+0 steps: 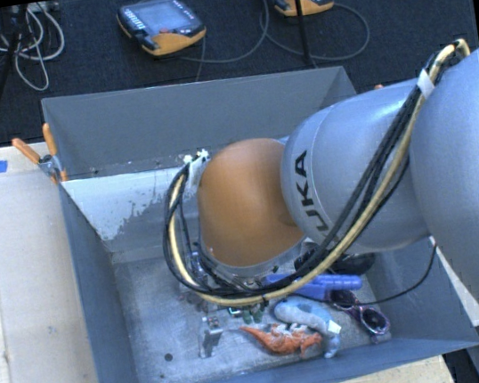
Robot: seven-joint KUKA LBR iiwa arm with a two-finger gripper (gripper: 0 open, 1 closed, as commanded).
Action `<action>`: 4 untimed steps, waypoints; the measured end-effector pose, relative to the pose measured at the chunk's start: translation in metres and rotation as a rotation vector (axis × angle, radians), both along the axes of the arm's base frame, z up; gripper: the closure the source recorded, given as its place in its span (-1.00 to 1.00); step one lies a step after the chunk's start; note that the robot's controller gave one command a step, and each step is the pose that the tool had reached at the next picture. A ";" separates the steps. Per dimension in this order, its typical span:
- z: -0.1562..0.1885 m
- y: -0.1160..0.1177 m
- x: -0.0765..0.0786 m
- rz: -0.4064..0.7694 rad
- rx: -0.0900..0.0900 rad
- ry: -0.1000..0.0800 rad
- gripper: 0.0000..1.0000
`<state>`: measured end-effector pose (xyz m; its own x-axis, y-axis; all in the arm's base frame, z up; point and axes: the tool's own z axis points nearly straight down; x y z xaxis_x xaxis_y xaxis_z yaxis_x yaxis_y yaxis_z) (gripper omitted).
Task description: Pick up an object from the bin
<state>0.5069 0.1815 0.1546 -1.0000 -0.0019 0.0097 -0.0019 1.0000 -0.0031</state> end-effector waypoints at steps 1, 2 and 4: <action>0.004 0.000 0.002 -0.004 0.002 -0.007 -1.00; -0.051 -0.010 0.061 0.119 0.005 -0.015 -1.00; -0.040 -0.034 0.082 -0.105 0.002 -0.009 -1.00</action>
Offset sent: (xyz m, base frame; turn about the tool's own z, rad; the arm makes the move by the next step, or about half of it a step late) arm 0.0900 -0.0164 -0.0846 -0.1778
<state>0.5885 0.1470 0.1144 -0.9947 0.1030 0.0009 0.1030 0.9947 -0.0005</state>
